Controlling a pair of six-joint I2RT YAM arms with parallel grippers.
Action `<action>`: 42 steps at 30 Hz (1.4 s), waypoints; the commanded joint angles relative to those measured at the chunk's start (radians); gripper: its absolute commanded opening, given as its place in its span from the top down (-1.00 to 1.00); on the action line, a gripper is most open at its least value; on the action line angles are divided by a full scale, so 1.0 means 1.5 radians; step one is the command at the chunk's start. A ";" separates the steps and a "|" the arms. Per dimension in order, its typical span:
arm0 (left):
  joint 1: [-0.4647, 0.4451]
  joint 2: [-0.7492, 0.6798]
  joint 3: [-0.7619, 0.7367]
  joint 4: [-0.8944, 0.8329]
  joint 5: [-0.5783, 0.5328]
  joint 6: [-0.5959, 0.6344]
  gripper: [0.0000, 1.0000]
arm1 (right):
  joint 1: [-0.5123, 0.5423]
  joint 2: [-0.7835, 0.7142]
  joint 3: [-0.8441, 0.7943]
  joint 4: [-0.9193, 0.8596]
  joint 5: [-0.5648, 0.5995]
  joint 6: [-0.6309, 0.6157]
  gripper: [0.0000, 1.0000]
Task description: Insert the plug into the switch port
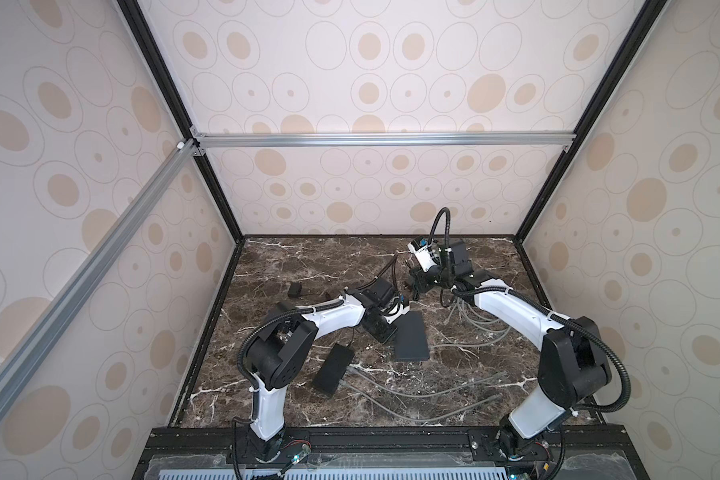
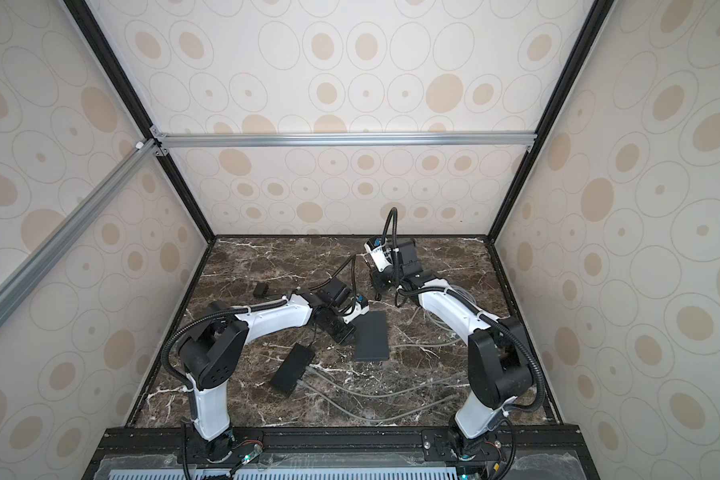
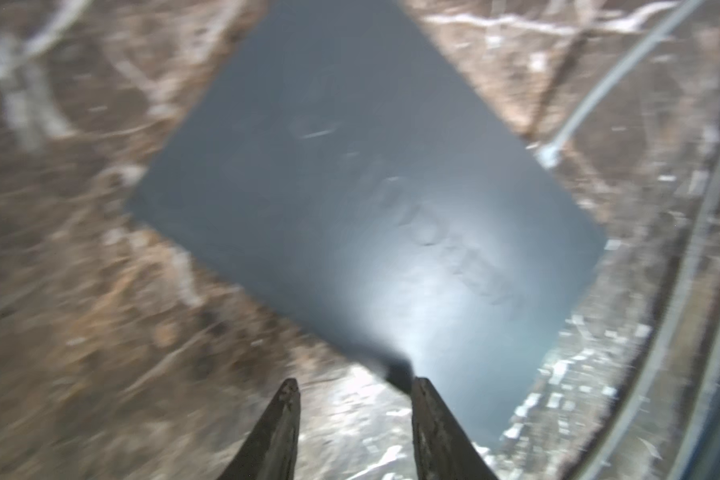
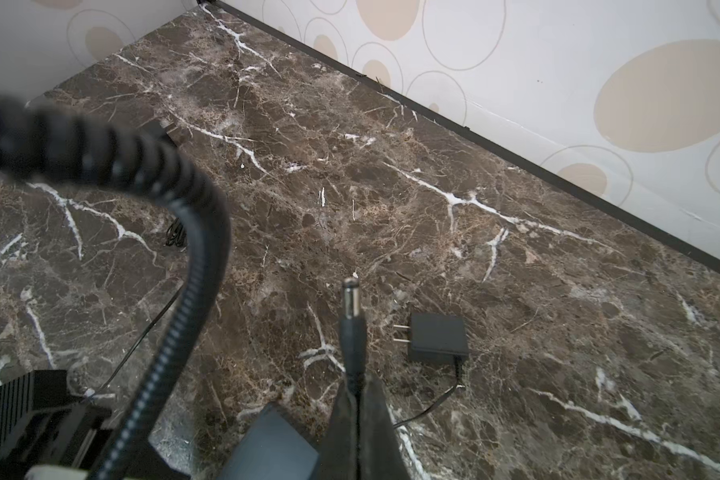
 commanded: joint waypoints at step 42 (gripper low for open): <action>0.132 -0.321 -0.203 0.367 0.015 0.016 0.16 | 0.136 -0.053 -0.238 0.475 -0.071 0.367 1.00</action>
